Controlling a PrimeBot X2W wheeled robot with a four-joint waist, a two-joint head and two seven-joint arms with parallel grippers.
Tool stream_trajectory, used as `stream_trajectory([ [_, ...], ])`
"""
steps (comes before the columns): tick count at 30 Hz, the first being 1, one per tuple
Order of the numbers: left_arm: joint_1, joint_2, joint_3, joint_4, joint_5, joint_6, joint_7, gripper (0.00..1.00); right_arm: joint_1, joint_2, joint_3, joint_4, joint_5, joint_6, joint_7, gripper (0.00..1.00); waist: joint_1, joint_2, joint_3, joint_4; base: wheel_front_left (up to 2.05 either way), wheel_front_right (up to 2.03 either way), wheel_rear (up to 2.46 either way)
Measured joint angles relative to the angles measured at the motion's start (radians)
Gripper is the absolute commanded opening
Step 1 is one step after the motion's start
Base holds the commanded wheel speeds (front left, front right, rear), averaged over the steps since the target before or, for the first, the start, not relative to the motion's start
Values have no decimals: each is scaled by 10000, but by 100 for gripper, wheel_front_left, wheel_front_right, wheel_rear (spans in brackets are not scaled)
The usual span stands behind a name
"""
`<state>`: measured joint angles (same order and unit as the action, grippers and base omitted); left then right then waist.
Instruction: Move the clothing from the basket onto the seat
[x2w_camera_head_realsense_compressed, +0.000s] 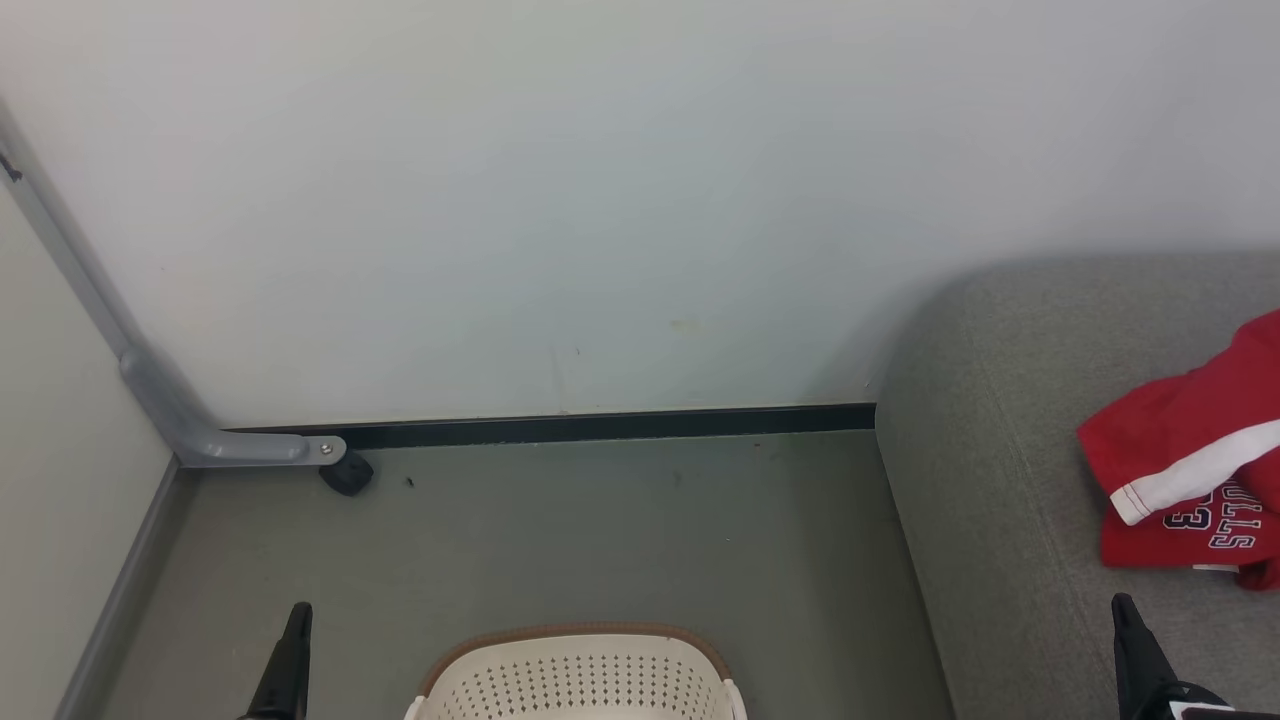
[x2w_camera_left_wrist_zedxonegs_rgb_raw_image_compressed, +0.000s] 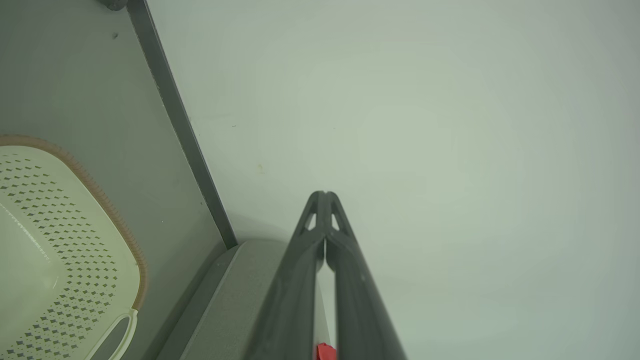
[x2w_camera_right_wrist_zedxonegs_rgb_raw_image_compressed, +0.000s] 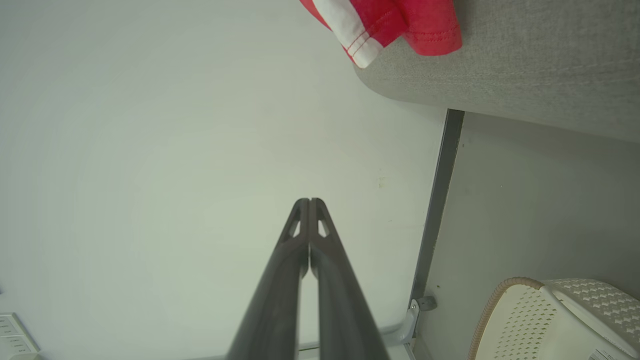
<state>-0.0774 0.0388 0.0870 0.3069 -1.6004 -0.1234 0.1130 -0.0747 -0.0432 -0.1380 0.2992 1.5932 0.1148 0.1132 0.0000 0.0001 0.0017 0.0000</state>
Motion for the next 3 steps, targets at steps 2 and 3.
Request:
stream_trajectory([
  [2, 0, 0, 0, 0, 0, 0, 0, 0, 0, 0, 0, 0, 0, 0, 0, 0, 0, 0, 0, 0, 0, 0, 0],
  [3, 0, 0, 0, 0, 0, 0, 0, 0, 0, 0, 0, 0, 0, 0, 0, 0, 0, 0, 0, 0, 0, 0, 0],
])
